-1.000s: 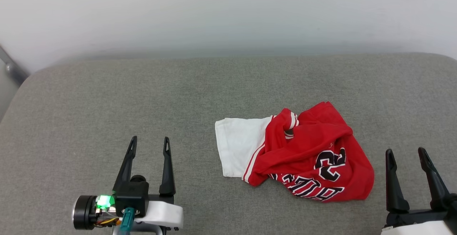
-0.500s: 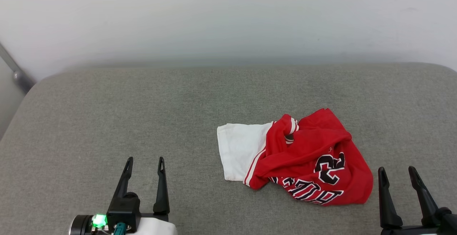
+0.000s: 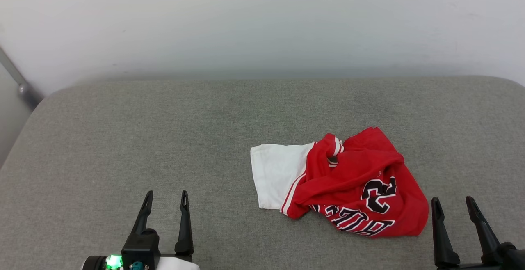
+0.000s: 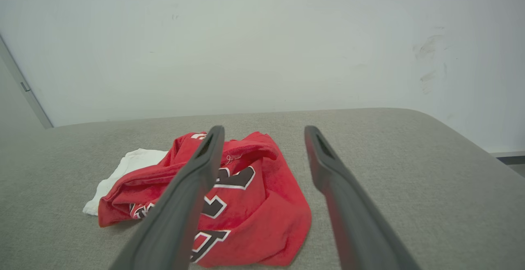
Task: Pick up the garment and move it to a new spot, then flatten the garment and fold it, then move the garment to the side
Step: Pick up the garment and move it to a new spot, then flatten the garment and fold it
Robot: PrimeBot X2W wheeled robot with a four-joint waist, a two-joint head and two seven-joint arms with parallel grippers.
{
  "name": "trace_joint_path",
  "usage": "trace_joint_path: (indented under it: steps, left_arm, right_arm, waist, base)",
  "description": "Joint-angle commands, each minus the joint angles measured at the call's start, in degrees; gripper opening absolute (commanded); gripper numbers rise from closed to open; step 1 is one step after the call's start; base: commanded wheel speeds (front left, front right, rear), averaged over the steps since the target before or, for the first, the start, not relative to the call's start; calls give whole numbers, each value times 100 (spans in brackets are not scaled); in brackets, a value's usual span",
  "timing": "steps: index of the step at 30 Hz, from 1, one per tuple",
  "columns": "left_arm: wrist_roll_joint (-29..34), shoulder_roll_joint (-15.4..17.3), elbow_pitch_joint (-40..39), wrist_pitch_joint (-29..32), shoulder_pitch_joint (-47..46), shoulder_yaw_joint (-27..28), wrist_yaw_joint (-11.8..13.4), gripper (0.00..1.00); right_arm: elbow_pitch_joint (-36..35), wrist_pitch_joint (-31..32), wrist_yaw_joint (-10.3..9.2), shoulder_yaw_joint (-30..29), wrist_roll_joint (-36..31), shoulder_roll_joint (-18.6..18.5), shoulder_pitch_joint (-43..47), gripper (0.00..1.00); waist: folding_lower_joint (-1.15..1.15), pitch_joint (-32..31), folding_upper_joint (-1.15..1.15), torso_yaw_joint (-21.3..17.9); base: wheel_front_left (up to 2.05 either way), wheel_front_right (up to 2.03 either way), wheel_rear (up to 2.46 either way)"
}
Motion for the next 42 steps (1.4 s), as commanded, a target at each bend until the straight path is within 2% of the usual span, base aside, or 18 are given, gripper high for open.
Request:
trace_joint_path:
  steps: [1, 18, 24, 30, 36, 42]
  left_arm:
    - [55, -15, 19, -15, 31, 47, -41, 100]
    - [248, -220, 229, -15, -93, 320, -388, 100]
    - [340, -21, 498, -15, -843, 359, -696, 100]
    - [397, 288, 1101, -5, -2223, 263, -1133, 100]
    - [302, 465, 1676, 546, -3546, 107, -1502, 100]
    - [-52, 668, 2303, 2088, -4868, -514, -1718, 100]
  right_arm:
    - [11, -12, -4, 12, 19, 12, 47, 100]
    - [-18, -12, -4, 39, 21, 12, 27, 100]
    - [-15, -12, -4, 67, 1, 12, -74, 100]
    - [-42, -12, -4, 138, -25, 13, -193, 100]
    - [-85, -12, -4, 176, -59, 11, -385, 100]
    - [-127, -12, -4, 222, -17, 12, -581, 100]
  waist:
    - [0, -2, 0, 0]
    - [0, 28, 0, -1]
    - [0, 85, 0, -31]
    - [0, 258, 0, -154]
    - [0, 524, 0, -322]
    - [0, 857, 0, -541]
  base:
    - [0, 0, 0]
    - [0, 0, 0]
    - [0, 0, 0]
    - [0, 0, 0]
    - [0, 0, 0]
    - [0, 0, 0]
